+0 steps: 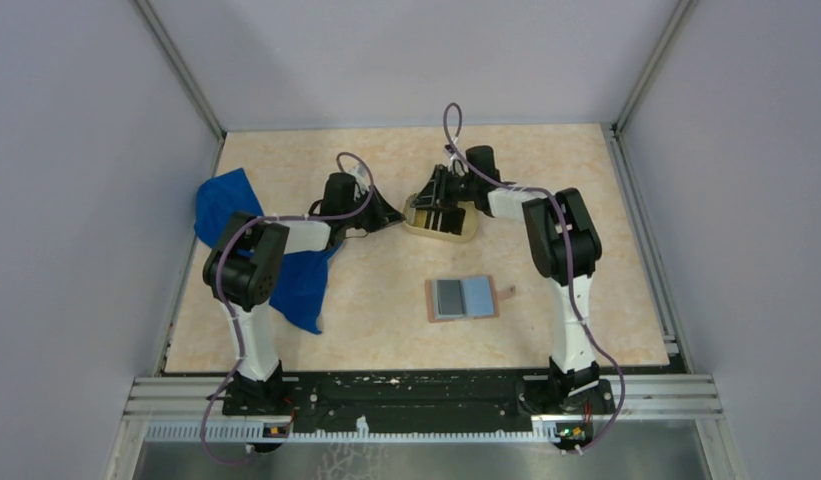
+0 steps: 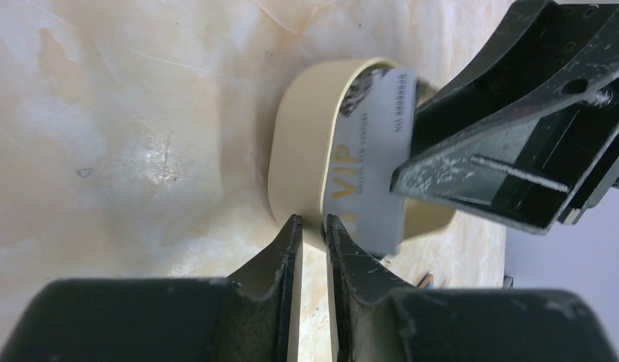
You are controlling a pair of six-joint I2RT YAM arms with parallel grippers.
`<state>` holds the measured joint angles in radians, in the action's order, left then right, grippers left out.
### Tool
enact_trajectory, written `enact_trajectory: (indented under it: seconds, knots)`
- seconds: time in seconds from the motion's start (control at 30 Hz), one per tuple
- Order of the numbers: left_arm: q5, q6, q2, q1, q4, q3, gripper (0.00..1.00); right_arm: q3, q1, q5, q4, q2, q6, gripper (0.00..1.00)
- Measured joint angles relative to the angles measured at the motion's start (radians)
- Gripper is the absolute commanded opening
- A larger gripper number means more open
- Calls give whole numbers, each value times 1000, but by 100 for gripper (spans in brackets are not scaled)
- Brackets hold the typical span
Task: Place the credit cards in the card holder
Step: Pick up the credit card from the storage box.
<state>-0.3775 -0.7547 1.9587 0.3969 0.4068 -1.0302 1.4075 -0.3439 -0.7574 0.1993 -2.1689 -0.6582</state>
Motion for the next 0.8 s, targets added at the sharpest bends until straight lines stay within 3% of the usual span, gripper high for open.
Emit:
enact_trajectory:
  seconds: [0.3,0.8]
  knots:
    - [-7,6,0,7,2,0,22,2,-25,14,-103,0,40,37]
    - [-46,15,7,7,19,0,23,34,-29,100,-192,13,132,64]
